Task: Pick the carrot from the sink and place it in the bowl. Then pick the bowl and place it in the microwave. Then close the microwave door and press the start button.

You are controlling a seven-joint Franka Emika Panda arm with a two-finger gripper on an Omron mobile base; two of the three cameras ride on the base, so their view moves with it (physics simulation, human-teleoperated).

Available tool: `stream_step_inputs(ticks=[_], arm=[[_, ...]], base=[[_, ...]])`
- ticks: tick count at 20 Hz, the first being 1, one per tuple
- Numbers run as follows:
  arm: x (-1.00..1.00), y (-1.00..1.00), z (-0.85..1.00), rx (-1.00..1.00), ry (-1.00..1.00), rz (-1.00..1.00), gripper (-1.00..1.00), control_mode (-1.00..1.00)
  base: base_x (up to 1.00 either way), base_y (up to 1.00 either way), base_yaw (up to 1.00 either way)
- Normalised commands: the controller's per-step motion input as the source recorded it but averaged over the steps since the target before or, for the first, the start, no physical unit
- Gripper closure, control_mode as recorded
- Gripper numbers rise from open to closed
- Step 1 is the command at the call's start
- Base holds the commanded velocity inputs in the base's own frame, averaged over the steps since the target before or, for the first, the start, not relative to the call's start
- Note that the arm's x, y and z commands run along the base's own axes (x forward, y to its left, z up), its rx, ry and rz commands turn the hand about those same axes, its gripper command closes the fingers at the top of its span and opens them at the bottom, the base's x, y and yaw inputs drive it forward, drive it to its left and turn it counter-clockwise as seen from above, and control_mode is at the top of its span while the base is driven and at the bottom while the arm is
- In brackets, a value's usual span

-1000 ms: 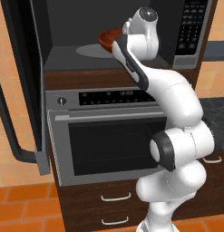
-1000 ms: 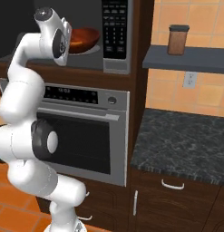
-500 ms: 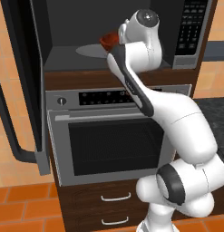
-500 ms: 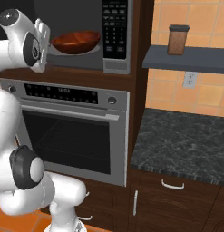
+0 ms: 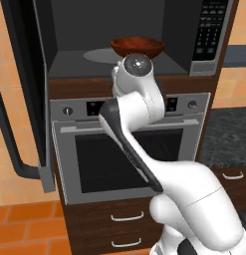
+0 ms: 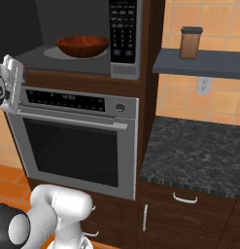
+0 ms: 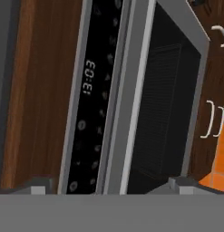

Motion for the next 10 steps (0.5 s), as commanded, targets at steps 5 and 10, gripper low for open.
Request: stream_step_inputs(ticks=[5, 10], arm=[[-0.83, 0.75, -1.00, -0.08, 0.16, 0.00, -1.00, -1.00], [-0.05, 0.30, -1.00, 0.01, 0.00, 0.00, -1.00, -1.00]], base=[[0.00, 0.00, 0.00], [0.00, 0.00, 0.00]])
